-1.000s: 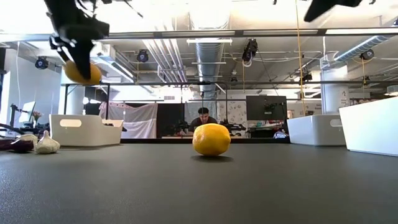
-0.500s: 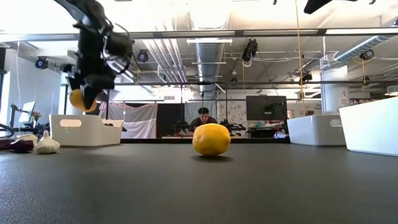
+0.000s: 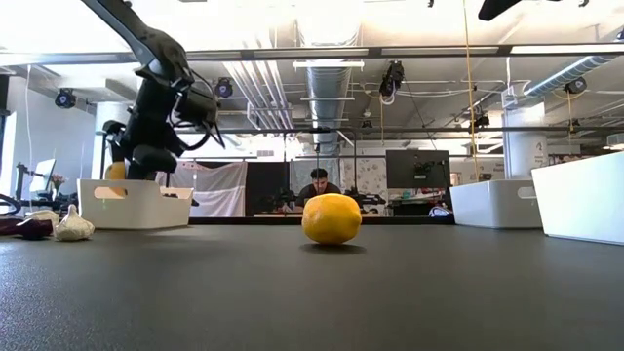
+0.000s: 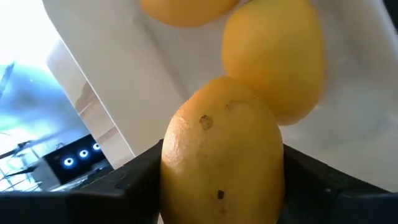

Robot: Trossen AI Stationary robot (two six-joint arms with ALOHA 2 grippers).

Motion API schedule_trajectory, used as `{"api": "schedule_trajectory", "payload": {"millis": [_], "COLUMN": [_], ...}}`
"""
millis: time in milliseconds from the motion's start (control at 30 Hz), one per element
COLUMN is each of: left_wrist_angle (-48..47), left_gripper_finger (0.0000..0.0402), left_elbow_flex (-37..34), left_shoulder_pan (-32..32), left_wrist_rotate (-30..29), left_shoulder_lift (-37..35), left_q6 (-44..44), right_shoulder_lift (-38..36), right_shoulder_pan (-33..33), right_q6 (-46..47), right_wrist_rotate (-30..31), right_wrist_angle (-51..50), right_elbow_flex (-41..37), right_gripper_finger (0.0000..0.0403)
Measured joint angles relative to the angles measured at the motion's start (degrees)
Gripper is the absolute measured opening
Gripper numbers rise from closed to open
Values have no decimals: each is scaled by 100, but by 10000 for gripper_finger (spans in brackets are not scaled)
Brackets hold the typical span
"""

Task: Sort produce into baskets
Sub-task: Put the middle right yellow lemon into the left white bin, then put the top yellow lemon into the left white bin

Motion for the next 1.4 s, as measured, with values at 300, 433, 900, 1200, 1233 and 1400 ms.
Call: {"api": "schedule_trajectory", "payload": {"millis": [300, 433, 900, 1200, 1233, 1400], "left_wrist_angle": [-7, -218, 60, 1260, 1404, 2057], "left_gripper_finger": [302, 311, 308, 302, 302, 301], "left_elbow_flex": [0, 0, 2, 11, 11, 7], "left_shoulder_pan": [0, 0, -121, -1401, -1611, -2650], "left_wrist_rotate": [-2, -1, 1837, 3110, 3110, 2845], "left_shoulder_lift": [-3, -159, -2393, -3725, -3766, -3552], "left_q6": [100, 149, 289, -369, -528, -881], "right_shoulder_lift": [0, 0, 0, -4, -4, -4], "right_shoulder_pan": [-2, -2, -245, -777, -849, -1129], "right_q6": [7, 215, 108, -768, -829, -1159], "right_wrist_rotate": [-154, -298, -326, -599, -600, -604], "right_wrist_angle": [-120, -373, -525, -518, -516, -502], "right_elbow_flex": [0, 0, -13, -17, -16, 50], "right_gripper_finger": [215, 215, 215, 215, 215, 215]}}
